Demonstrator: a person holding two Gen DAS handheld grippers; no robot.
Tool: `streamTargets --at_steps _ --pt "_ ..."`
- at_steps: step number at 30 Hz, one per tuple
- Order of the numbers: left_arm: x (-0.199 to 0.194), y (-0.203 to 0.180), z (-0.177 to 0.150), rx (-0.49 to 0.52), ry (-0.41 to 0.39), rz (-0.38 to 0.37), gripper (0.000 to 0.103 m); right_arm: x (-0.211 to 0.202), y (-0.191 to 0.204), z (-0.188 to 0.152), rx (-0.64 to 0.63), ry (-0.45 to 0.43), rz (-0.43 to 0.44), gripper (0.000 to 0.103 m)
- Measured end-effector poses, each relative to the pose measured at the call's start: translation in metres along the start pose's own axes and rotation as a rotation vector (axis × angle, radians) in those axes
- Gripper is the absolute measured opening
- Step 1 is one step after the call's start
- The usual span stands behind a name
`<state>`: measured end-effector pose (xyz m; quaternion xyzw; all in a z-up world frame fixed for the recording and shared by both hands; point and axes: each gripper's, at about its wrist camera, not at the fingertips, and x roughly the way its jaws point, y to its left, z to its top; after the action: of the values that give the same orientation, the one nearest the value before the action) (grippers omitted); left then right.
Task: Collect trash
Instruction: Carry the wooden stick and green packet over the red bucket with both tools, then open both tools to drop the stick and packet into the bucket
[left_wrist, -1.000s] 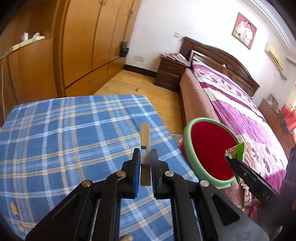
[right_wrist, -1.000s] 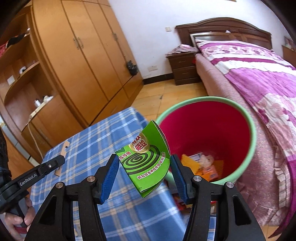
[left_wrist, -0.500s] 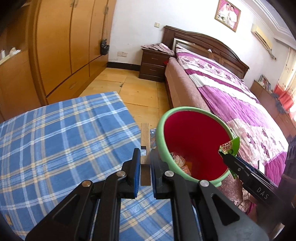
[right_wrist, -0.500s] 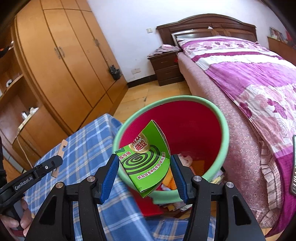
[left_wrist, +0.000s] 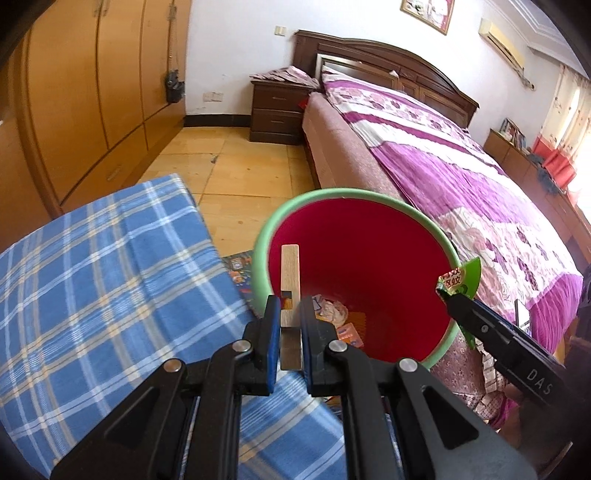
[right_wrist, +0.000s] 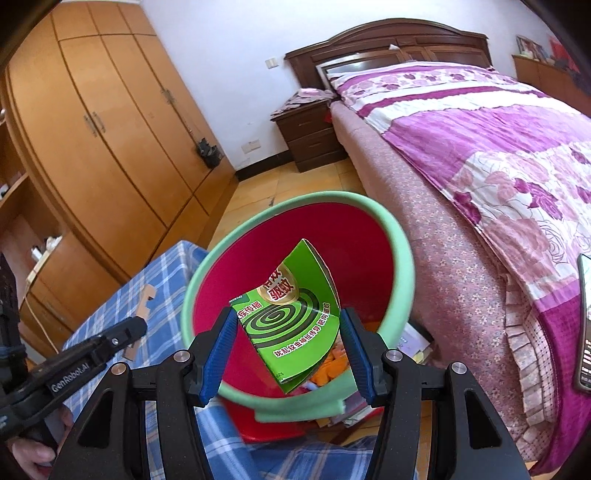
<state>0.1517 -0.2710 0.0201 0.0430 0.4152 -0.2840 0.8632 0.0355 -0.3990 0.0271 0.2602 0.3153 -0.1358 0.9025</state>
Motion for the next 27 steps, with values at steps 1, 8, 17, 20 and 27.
streamTargets --at_steps 1,8,17,20,27 --pt "0.004 -0.002 0.000 0.007 0.007 -0.005 0.010 0.000 -0.003 0.001 0.006 -0.001 -0.003 0.058" --pt "0.033 -0.015 -0.001 0.040 0.050 -0.017 0.010 0.004 -0.014 0.002 0.022 0.003 -0.013 0.058" --pt "0.040 -0.012 -0.002 0.021 0.043 0.011 0.021 0.011 -0.022 0.005 0.029 0.010 -0.018 0.058" --pt "0.038 -0.007 -0.004 0.002 0.038 0.038 0.027 0.016 -0.022 0.007 0.023 0.012 -0.019 0.058" --pt "0.033 0.009 -0.009 -0.047 0.043 0.078 0.035 0.032 -0.019 0.016 -0.010 0.015 -0.022 0.058"
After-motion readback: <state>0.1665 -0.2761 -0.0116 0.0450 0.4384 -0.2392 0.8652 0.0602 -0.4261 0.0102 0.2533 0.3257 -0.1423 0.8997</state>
